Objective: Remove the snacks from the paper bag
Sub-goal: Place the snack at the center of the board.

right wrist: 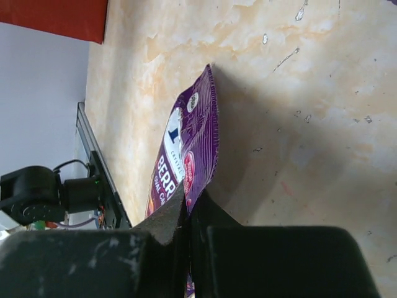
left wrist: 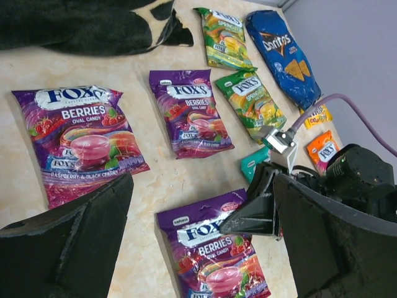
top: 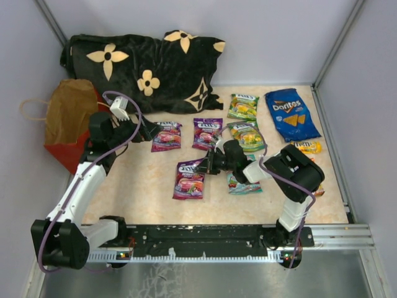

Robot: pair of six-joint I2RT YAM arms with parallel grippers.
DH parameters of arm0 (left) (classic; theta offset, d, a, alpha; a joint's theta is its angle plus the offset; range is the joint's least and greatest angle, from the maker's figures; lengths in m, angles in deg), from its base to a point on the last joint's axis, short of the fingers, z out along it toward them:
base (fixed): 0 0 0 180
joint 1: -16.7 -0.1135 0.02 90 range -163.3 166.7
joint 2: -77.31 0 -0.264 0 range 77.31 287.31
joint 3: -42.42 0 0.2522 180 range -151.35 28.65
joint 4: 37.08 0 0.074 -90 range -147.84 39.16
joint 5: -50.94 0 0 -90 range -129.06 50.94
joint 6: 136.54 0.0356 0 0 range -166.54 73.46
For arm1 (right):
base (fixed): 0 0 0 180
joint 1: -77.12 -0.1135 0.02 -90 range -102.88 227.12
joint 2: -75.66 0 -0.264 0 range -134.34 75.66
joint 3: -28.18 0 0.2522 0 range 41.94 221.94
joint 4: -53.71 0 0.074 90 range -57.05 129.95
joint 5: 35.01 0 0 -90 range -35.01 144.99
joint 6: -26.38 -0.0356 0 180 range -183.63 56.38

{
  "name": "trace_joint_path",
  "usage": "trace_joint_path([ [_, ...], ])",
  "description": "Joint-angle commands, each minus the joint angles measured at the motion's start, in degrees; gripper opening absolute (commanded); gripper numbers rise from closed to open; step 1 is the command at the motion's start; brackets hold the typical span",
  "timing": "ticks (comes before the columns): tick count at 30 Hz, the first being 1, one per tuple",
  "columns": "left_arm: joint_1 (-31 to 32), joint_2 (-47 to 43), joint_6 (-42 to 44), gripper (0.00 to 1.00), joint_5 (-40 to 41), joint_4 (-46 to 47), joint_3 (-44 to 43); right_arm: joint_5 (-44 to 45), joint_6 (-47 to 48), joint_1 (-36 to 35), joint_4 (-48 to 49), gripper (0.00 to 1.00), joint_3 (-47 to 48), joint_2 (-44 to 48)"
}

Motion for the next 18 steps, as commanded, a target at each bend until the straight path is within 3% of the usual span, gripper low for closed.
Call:
trace_joint_path([
  [1, -0.1, -0.1, 2.2, 1.0, -3.6, -0.6, -0.6, 0.7, 1.4, 1.7, 3.0, 0.0, 1.8, 0.0],
  [4, -0.2, -0.7, 2.7, 1.0, -4.5, -1.8, -0.3, -0.2, 6.2, 3.2, -4.4, 0.0, 4.8, 0.6],
  [9, 1.0, -2.3, 2.5, 1.0, -5.3, -3.9, 1.7, -0.3, 18.4, 3.5, -23.9, 0.1, 13.3, 0.3],
  [10, 1.5, -2.7, 2.0, 1.0, -4.6, -3.9, 2.8, -0.4, 20.3, 3.5, -26.5, 0.16, 14.4, 0.3],
  [12, 2.9, -2.7, 0.9, 1.0, -3.2, -3.4, 6.0, -1.0, 25.1, 3.5, -32.3, 0.45, 16.3, 0.9],
  [14, 5.9, -1.9, 0.7, 1.0, 0.1, -3.6, 8.5, 0.3, 28.7, 3.6, -37.6, 0.65, 17.9, 3.4],
  [17, 14.2, 0.4, 0.2, 1.0, 9.0, -3.9, 11.2, 7.5, 32.2, 3.7, -43.6, 0.93, 18.3, 11.5],
  [18, 16.9, 1.5, -0.3, 1.0, 12.4, -3.9, 11.7, 11.3, 33.0, 3.7, -45.2, 0.98, 17.9, 14.3],
])
